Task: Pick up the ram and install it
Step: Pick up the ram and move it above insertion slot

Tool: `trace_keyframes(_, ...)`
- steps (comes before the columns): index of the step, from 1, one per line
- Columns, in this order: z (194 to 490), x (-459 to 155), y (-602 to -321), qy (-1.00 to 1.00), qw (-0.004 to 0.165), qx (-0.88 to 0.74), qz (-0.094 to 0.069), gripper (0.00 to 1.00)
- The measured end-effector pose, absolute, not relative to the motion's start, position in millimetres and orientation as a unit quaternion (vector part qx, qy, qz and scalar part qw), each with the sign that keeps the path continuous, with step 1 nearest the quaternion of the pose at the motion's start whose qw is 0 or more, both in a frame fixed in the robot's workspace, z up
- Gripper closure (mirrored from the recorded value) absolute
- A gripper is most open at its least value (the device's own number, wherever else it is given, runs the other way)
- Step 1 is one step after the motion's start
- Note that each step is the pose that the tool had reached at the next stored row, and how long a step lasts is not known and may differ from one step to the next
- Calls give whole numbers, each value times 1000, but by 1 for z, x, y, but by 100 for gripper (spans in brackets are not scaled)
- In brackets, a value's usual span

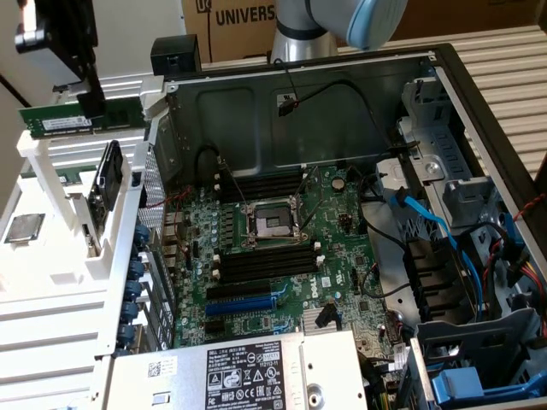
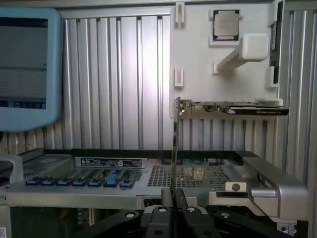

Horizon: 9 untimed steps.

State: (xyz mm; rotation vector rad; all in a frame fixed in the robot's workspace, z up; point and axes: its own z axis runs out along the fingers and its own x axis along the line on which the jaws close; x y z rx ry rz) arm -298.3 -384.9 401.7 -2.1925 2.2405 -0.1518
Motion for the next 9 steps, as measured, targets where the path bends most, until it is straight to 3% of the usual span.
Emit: trace_keyframes(9,409,-243,-385,713,1,-700,-48,87)
